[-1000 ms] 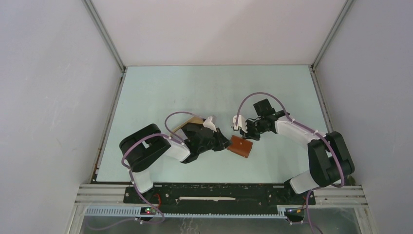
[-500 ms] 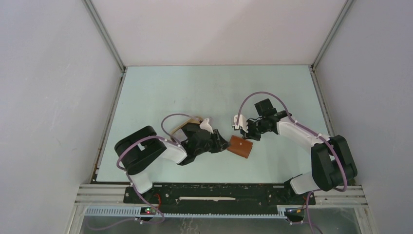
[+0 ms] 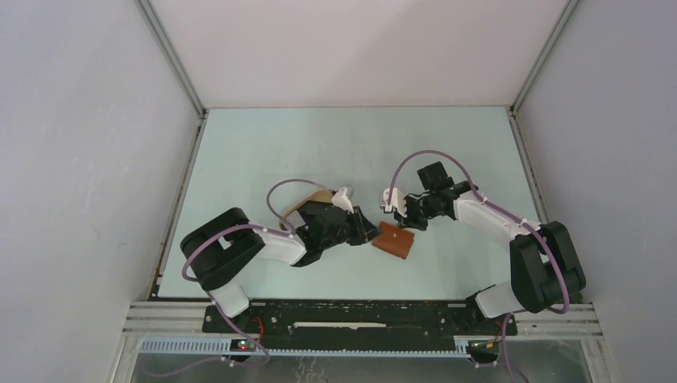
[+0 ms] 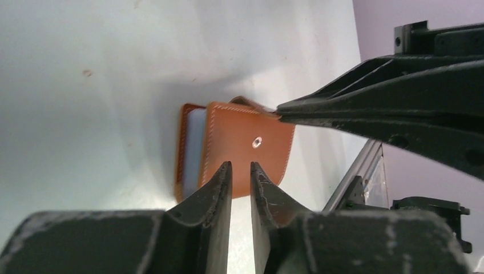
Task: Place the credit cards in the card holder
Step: Close the card holder at the center of the board.
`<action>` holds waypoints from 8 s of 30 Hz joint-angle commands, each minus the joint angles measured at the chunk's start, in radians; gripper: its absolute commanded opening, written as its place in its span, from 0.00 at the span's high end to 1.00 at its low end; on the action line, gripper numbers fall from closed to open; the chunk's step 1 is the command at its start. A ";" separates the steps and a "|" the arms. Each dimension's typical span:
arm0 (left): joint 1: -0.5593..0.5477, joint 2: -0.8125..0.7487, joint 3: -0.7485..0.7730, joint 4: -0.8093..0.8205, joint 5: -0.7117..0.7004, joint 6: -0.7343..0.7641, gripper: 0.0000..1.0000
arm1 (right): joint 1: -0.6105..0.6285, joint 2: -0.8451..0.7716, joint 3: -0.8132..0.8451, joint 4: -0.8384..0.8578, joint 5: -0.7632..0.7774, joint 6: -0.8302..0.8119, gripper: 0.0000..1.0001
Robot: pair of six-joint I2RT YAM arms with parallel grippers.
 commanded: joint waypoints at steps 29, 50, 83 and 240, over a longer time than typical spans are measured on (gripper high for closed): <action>-0.007 0.197 0.174 -0.117 0.073 0.035 1.00 | 0.071 -0.014 -0.025 -0.046 -0.012 -0.062 1.00; -0.007 0.186 0.164 -0.116 0.064 0.032 1.00 | 0.097 0.018 -0.025 -0.090 -0.008 -0.082 1.00; -0.016 0.149 0.155 -0.125 0.045 0.035 1.00 | 0.145 0.029 -0.022 -0.104 0.005 -0.044 1.00; -0.129 -0.339 -0.088 -0.222 -0.122 0.101 0.57 | -0.016 -0.084 0.130 -0.235 -0.194 0.016 0.55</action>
